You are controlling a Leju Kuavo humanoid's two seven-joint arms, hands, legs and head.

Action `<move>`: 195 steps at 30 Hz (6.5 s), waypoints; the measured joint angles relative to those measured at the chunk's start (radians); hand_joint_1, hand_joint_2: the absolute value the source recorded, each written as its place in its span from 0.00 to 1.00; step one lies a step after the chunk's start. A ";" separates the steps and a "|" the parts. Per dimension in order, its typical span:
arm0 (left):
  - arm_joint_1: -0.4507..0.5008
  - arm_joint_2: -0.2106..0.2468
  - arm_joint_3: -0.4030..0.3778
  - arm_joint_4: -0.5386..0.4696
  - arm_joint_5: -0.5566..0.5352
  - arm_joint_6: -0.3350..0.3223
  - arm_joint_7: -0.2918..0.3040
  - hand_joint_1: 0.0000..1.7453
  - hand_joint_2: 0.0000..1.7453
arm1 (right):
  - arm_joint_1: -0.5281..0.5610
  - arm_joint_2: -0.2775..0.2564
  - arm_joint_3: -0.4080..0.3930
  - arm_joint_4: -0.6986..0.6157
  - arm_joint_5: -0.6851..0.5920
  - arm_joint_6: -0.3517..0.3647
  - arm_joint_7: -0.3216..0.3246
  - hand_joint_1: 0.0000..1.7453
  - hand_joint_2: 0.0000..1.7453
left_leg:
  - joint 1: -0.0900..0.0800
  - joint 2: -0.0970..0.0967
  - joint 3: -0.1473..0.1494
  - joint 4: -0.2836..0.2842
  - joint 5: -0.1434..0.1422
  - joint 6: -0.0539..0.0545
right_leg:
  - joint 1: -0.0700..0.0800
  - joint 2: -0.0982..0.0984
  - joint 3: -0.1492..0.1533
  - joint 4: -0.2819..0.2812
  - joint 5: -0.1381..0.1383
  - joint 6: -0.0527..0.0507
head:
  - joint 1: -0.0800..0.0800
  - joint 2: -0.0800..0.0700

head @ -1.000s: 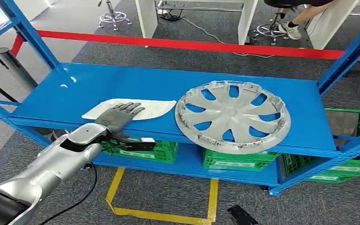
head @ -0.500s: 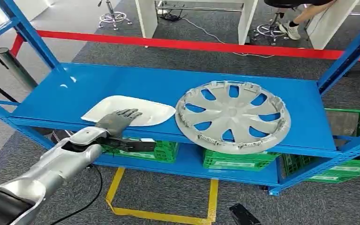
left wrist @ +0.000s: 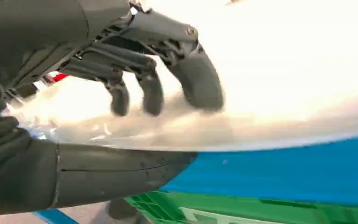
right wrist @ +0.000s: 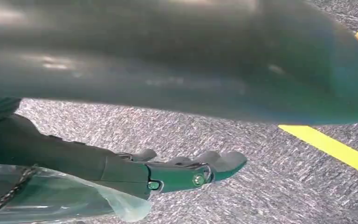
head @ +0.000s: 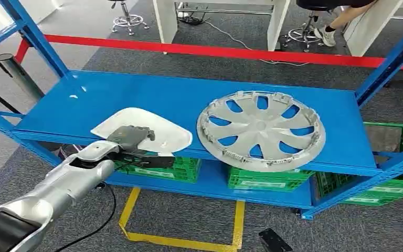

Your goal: Take the parts from the cabinet and place them on the table.

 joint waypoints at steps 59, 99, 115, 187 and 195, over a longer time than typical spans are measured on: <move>0.305 -0.058 0.337 -0.612 0.715 0.550 -0.639 1.00 1.00 | -0.009 0.012 -0.033 0.000 0.102 -0.007 -0.015 0.00 0.00 | 0.000 0.001 -0.005 0.001 0.002 0.001 | 0.000 0.003 -0.006 0.000 0.003 0.003 | 0.000 0.000; 0.294 -0.054 0.373 -0.552 0.867 0.348 -0.609 1.00 1.00 | -0.008 0.012 -0.034 0.000 0.107 -0.005 -0.013 0.00 0.00 | -0.003 0.001 -0.008 0.009 -0.002 0.007 | -0.003 0.004 -0.006 -0.002 0.004 0.005 | 0.000 0.000; 0.303 -0.047 0.383 -0.548 0.864 0.338 -0.600 1.00 1.00 | -0.011 0.011 -0.034 0.000 0.108 -0.007 -0.014 0.00 0.00 | 0.007 0.034 -0.018 0.006 0.010 0.021 | -0.007 -0.025 -0.045 0.039 0.015 0.033 | 0.005 0.000; 0.896 -0.024 0.621 -0.785 0.774 0.213 -0.566 1.00 1.00 | -0.019 0.004 -0.315 -0.016 -0.101 0.053 -0.084 0.00 0.00 | 0.010 0.089 -0.138 0.302 -0.140 -0.027 | 0.010 -0.051 -0.023 -0.030 0.047 -0.028 | -0.005 0.000; 0.946 -0.061 0.718 -0.947 0.783 0.198 -0.672 1.00 1.00 | -0.020 0.012 -0.318 -0.016 -0.076 0.053 -0.088 0.00 0.00 | 0.012 0.086 0.056 0.001 -0.064 -0.013 | 0.013 -0.056 -0.111 0.014 0.098 0.009 | -0.004 0.000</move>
